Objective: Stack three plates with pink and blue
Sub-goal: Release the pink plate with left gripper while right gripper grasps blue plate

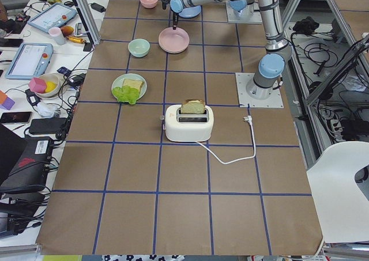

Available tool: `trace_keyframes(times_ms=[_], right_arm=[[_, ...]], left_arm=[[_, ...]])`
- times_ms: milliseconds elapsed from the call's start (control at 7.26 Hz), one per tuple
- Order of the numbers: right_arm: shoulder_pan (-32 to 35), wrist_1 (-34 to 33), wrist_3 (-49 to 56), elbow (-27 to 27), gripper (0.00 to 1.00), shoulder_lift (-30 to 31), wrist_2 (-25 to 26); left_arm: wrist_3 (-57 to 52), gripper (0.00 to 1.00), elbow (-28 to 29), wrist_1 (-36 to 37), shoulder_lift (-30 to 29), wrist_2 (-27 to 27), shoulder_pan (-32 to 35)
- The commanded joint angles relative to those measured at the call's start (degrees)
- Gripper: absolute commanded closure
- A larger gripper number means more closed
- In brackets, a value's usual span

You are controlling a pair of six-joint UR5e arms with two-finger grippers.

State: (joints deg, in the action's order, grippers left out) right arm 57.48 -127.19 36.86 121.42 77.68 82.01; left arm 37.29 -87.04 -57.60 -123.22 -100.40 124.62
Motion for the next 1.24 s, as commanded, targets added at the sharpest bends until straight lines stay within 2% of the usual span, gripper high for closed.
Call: trace_keyframes(times_ms=[0, 275, 413, 551, 826, 1101], right_arm=[[0.17, 0.19, -3.00, 0.13, 0.47, 0.18, -0.01], [0.35, 0.19, -3.02, 0.04, 0.44, 0.45, -0.10], [0.44, 0.28, -3.02, 0.13, 0.43, 0.45, -0.10], [0.44, 0.89, -3.02, 0.30, 0.44, 0.45, -0.19], [0.44, 1.60, -2.23, 1.36, 0.44, 0.54, -0.36], [0.44, 1.51, -0.31, 1.27, 0.45, 0.97, -0.36]], left_arm=[[-0.19, 0.00, 0.99, 0.38, 0.96, 0.03, -0.34], [-0.81, 0.00, 2.58, -0.84, 3.15, 0.73, -2.79], [-1.42, 0.00, 2.58, -2.24, 4.81, 1.43, -6.20], [-4.65, 0.00, 2.75, -6.34, 7.18, 3.78, -9.37], [-14.74, 0.00, 5.47, -19.33, 13.06, 5.29, -17.53], [-20.58, 0.00, 5.92, -24.72, 18.78, 9.93, -27.46]])
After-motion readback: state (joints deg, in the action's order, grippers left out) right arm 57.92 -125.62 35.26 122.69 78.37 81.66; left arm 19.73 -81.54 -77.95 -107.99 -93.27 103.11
